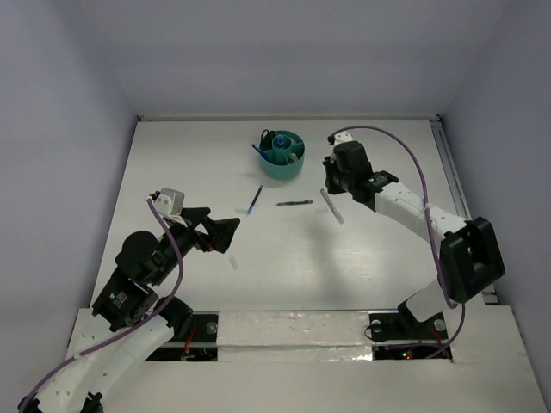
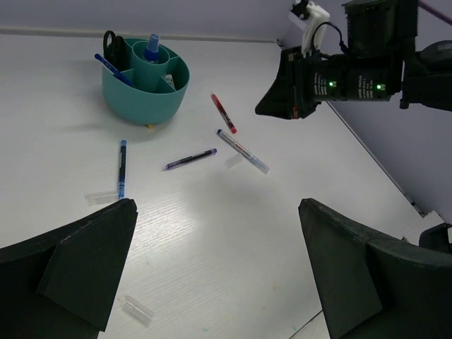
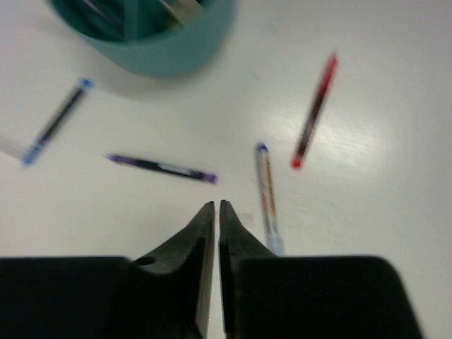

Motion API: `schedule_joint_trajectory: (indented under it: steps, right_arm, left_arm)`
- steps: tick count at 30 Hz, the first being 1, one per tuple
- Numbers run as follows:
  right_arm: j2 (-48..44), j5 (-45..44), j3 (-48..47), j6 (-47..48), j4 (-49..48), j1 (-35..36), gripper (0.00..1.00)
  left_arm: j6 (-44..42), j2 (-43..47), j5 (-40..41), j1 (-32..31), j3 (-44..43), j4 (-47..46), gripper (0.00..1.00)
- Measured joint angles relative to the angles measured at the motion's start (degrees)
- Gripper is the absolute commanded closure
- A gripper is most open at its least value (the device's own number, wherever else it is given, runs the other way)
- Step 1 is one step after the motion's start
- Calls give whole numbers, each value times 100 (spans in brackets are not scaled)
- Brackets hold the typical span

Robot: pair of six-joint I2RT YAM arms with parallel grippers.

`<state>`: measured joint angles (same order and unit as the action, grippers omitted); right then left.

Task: Sort the stationery into containers
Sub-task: Pick up the pen from the center of the board.

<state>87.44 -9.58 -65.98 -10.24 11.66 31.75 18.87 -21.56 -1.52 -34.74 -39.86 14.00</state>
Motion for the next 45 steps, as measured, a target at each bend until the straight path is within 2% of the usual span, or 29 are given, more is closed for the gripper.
schedule_joint_trajectory:
  steps: [3, 4, 7, 15, 29, 35, 36, 39, 45]
  right_arm:
    - [212, 44, 37, -131, 592, -446, 67]
    - [310, 90, -7, -142, 739, -575, 66]
    - [723, 177, -315, -96, 1073, -769, 65]
    - [2059, 470, -1368, 160, 1622, -730, 64]
    - [2817, 667, -1847, 356, 1971, -730, 66]
    - [3075, 667, -2048, 415, 2009, -730, 73]
    - [3097, 656, -2074, 431, 2022, -730, 83]
    - [3121, 623, -2129, 490, 2087, -730, 93]
    - [3115, 570, -2135, 608, 2098, -730, 100]
  left_arm:
    - [0, 0, -20, 0, 0, 0, 1]
    - [0, 0, -26, 0, 0, 0, 1]
    - [0, 4, -39, 0, 2, 0, 1]
    - [0, 44, -52, 0, 9, -2, 1]
    - [0, 44, -63, 0, 9, -2, 1]
    - [0, 44, -83, 0, 9, -2, 1]
    - [-2, 44, -85, 0, 9, -2, 1]
    - [-2, 44, -85, 0, 9, -2, 1]
    - [-2, 44, -87, 0, 9, -2, 1]
